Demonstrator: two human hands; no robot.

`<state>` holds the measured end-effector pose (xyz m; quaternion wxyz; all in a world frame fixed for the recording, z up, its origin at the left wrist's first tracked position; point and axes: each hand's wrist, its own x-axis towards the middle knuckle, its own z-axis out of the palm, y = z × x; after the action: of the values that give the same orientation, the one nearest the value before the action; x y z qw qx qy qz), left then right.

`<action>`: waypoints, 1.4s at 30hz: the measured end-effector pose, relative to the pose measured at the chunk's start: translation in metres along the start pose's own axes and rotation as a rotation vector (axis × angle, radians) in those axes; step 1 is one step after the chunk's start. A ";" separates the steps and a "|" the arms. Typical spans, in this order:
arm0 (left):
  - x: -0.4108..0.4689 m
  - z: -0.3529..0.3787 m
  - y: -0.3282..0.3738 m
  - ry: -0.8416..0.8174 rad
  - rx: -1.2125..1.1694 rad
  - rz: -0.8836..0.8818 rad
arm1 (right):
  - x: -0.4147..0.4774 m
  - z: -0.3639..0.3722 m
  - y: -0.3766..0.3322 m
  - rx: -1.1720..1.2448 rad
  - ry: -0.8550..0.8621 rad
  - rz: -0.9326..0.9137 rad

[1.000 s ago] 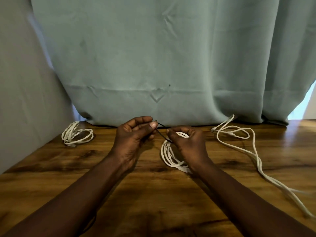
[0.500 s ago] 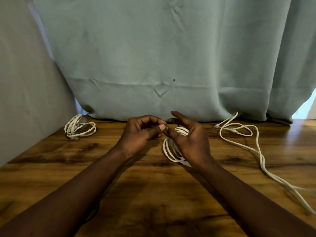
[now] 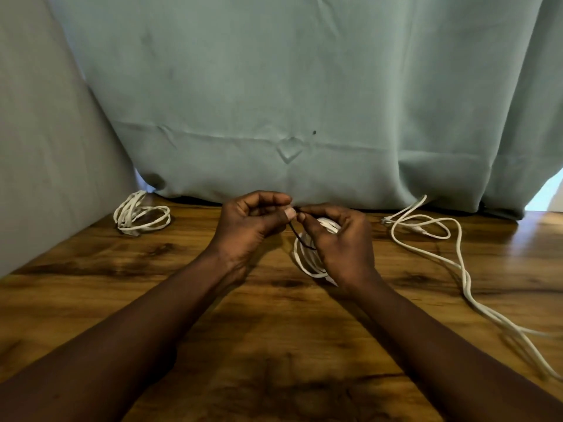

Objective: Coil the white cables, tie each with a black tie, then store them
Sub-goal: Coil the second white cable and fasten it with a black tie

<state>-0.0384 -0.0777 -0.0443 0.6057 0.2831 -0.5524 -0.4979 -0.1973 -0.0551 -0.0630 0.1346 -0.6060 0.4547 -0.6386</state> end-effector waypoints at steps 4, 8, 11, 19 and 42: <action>0.002 -0.001 -0.002 0.097 -0.022 0.013 | 0.004 -0.002 0.005 0.016 0.044 0.052; 0.001 -0.004 -0.002 0.114 0.127 0.137 | 0.003 -0.001 0.004 -0.021 0.025 0.044; 0.001 -0.003 -0.003 0.095 0.218 0.220 | 0.001 0.000 0.002 -0.053 -0.002 0.027; -0.004 0.002 0.004 0.068 0.311 0.310 | -0.001 0.001 0.001 -0.187 -0.024 -0.043; -0.002 0.000 -0.004 0.015 0.284 0.080 | -0.001 0.002 0.001 -0.228 -0.014 -0.096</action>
<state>-0.0398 -0.0772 -0.0487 0.5830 0.3478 -0.6234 -0.3880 -0.1963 -0.0560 -0.0648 0.0372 -0.6430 0.4936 -0.5843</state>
